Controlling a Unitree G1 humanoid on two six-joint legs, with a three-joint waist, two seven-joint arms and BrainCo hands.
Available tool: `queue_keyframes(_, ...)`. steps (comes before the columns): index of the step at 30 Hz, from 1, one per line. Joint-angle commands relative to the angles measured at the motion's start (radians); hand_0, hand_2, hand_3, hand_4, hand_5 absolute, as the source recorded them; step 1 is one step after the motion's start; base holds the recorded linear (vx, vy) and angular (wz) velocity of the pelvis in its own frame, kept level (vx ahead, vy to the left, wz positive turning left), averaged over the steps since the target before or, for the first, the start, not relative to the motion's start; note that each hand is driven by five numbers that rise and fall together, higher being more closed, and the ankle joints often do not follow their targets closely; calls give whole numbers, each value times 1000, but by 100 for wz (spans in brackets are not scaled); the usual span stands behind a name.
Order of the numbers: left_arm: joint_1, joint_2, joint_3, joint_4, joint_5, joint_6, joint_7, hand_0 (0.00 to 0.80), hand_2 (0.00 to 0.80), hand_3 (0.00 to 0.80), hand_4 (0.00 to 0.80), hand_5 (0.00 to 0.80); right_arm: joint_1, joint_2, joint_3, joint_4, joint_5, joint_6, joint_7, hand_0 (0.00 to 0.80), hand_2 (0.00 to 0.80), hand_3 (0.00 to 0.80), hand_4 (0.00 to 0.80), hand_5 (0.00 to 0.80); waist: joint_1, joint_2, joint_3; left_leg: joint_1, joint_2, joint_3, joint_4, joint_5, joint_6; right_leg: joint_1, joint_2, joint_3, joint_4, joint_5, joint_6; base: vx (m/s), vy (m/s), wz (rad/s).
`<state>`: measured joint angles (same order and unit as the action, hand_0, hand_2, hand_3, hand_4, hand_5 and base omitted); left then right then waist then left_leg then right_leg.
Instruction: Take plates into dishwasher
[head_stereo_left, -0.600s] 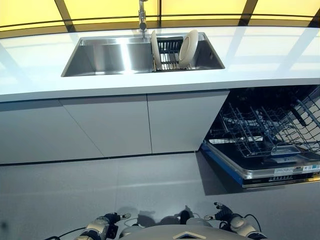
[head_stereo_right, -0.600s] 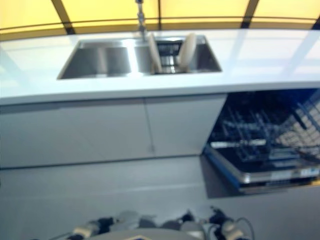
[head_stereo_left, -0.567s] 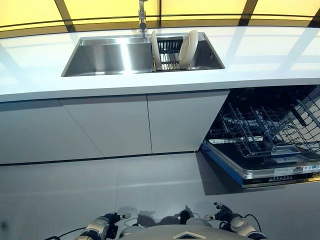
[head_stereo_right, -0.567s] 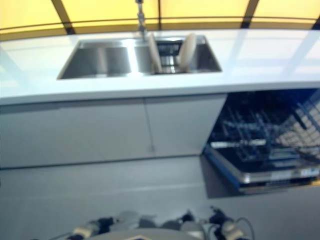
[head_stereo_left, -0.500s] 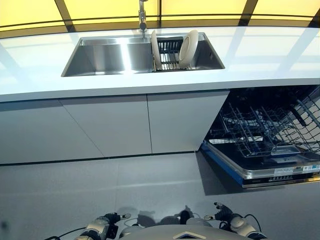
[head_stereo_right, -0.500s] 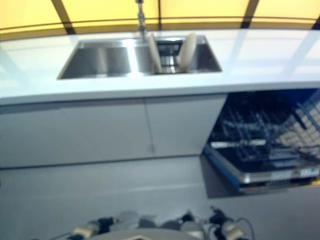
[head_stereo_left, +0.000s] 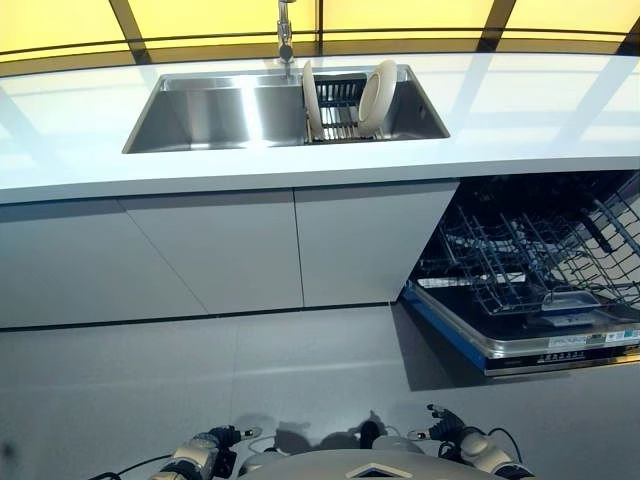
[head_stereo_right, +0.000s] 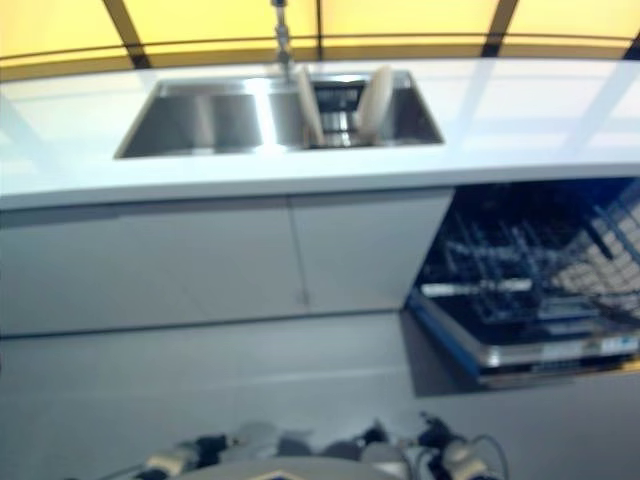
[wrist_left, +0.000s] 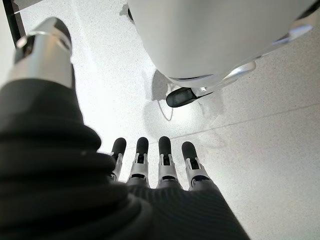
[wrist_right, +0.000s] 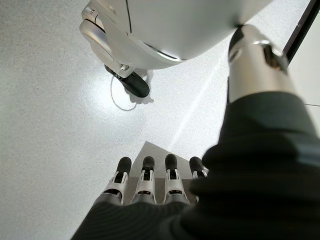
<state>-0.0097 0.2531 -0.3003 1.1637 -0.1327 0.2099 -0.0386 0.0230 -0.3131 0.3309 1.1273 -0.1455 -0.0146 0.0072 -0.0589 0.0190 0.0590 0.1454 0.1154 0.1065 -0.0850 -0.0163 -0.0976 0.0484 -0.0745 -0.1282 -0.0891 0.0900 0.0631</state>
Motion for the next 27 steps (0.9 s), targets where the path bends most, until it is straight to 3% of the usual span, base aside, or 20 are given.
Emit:
queue_keyframes(1, -62, 9, -9, 34, 0, -6, 3, 0, 0, 0, 0, 0, -44, 1, 49, 24, 11, 1, 0, 0, 0, 0, 0, 0, 4, -30, 33, -44, -63, 2, 24, -7, 70, 37, 1, -33, 81, -119, 34, 0, 0, 0)
queue_keyframes(27, -61, 2, -3, 37, 15, -2, 11, 0, 0, 0, 0, 0, -57, 5, 67, 12, 21, 10, 1, 0, 0, 0, 0, 0, 4, -32, 36, -46, -51, 8, 38, -8, 71, 34, 5, -28, 105, -133, 25, 1, -10, 0)
